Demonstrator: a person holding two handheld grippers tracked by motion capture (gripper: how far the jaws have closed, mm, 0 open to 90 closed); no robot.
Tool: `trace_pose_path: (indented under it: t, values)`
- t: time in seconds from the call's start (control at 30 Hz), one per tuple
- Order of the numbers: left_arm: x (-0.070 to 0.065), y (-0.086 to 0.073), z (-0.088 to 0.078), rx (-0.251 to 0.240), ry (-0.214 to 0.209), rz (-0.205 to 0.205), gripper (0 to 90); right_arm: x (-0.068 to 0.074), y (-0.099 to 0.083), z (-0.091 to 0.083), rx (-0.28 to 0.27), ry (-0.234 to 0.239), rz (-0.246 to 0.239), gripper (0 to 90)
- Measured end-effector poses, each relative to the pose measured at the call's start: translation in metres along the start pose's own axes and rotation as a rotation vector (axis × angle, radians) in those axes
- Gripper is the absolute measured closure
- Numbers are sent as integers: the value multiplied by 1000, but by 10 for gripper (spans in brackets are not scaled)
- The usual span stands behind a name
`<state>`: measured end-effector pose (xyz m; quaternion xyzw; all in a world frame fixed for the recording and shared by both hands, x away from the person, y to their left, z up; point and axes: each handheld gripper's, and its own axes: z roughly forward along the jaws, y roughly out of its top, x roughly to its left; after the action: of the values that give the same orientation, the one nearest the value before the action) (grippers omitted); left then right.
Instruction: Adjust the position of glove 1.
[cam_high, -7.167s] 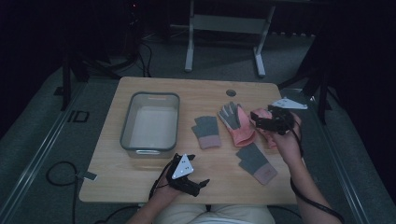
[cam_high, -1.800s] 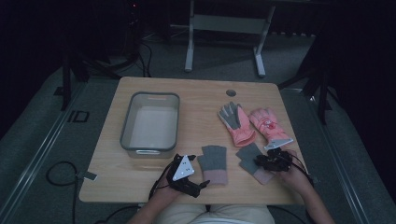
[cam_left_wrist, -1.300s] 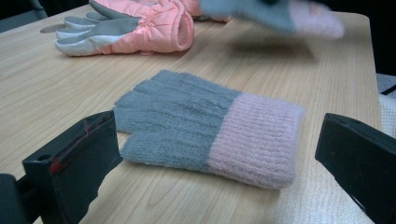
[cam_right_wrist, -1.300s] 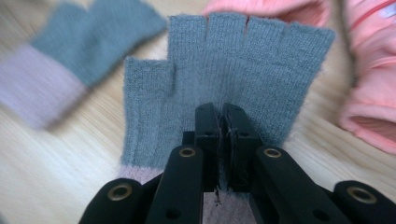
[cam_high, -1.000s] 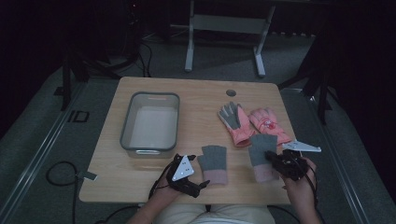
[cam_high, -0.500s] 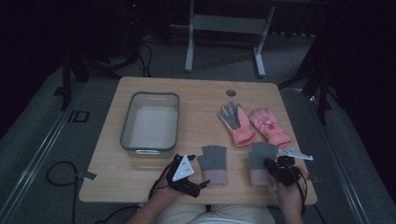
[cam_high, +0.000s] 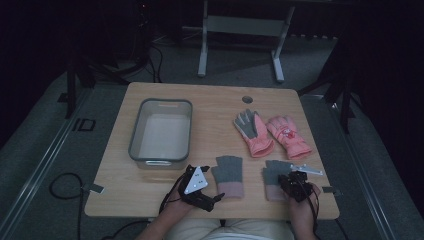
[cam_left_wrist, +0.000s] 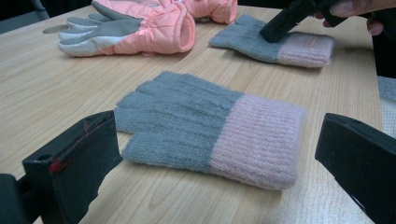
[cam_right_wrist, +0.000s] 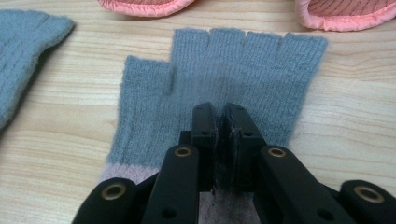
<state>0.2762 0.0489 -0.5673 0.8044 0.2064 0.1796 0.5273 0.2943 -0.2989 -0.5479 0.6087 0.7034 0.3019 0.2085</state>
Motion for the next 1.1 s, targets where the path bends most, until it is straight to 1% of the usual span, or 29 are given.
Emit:
trace_pose_path:
  t: [0.07, 0.13, 0.2, 0.23, 0.27, 0.33, 0.37, 0.43, 0.53, 0.57, 0.6, 0.63, 0.67, 0.73, 0.8, 0.87, 0.97, 1.03, 1.1]
  values:
    - [0, 0, 0, 0, 1, 2, 0, -1, 1, 1, 1, 3, -2, 810]
    - [0, 0, 0, 1, 1, 2, 0, -2, 2, 0, 2, 3, -2, 778]
    - [0, 0, 0, 0, 1, 1, 0, -3, 5, -4, -5, 6, -25, 753]
    - [0, 0, 0, 0, 0, 2, 0, -6, 6, -7, -14, 18, -25, 750]
    - [0, 0, 0, 0, 0, 2, 0, -8, 8, -9, -27, 44, -38, 739]
    - [0, 0, 0, 0, -1, 2, 0, -13, 11, -11, -31, 76, -107, 696]
    - [0, 0, 0, -1, -1, 1, 0, -16, 13, -11, -20, 107, -140, 676]
    - [0, 0, 0, 0, -1, 2, 0, -20, 16, -12, -17, 137, -212, 675]
    - [0, 0, 0, 0, 0, 3, 0, -25, 22, -15, -7, 228, -336, 665]
    - [0, 0, 0, -1, 0, 2, 0, -26, 24, -15, 7, 241, -384, 665]
    - [0, 0, 0, -1, -1, 2, 0, -27, 25, -15, 25, 248, -443, 661]
    - [0, 0, 0, -1, -1, 2, 0, -29, 26, -14, 38, 247, -472, 654]
    - [0, 0, 0, -1, -1, 3, 0, -31, 27, -14, 53, 254, -484, 653]
    - [0, 0, 0, -2, 0, 1, 0, -33, 28, -13, 67, 260, -483, 642]
    - [0, 0, 0, -2, 2, 0, 0, -33, 27, -12, 61, 271, -468, 613]
    - [0, 0, 0, 0, 3, 4, 0, -33, 26, -10, 58, 265, -460, 597]
    - [-1, 0, 0, -2, 5, 6, 0, -33, 23, -6, 61, 263, -429, 586]
    - [-1, 0, 0, -2, 5, 6, 0, -33, 22, -3, 64, 260, -419, 582]
    - [-1, 0, 0, -2, 4, 6, 0, -33, 20, 0, 70, 257, -420, 571]
